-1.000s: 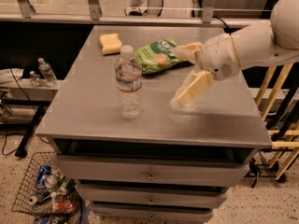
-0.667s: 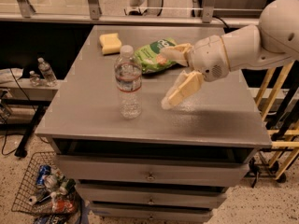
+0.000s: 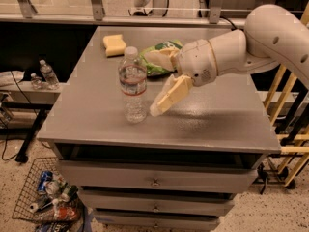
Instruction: Knock water bottle over
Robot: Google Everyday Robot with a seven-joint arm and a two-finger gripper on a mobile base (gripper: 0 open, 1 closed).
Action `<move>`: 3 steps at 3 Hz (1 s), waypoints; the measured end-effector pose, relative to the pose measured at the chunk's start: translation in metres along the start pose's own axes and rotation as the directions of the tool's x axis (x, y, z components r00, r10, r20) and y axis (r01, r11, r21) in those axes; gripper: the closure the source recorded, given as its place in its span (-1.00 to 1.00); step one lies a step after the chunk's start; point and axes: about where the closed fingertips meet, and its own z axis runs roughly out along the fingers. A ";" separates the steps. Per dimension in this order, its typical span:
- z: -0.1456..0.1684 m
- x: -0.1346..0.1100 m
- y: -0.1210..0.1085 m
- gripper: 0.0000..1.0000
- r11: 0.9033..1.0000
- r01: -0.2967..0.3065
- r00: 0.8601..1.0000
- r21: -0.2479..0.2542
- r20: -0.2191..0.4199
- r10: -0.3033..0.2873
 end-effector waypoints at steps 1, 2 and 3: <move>0.015 -0.011 -0.001 -1.00 1.000 0.020 0.999 -0.022 0.042 -0.019; 0.027 -0.016 -0.001 -0.67 0.999 0.021 0.997 -0.039 0.076 -0.018; 0.031 -0.017 -0.001 -0.21 0.999 0.016 0.996 -0.051 0.090 -0.011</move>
Offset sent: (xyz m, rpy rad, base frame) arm -0.0003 0.0389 0.0054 0.1069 0.0144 0.0607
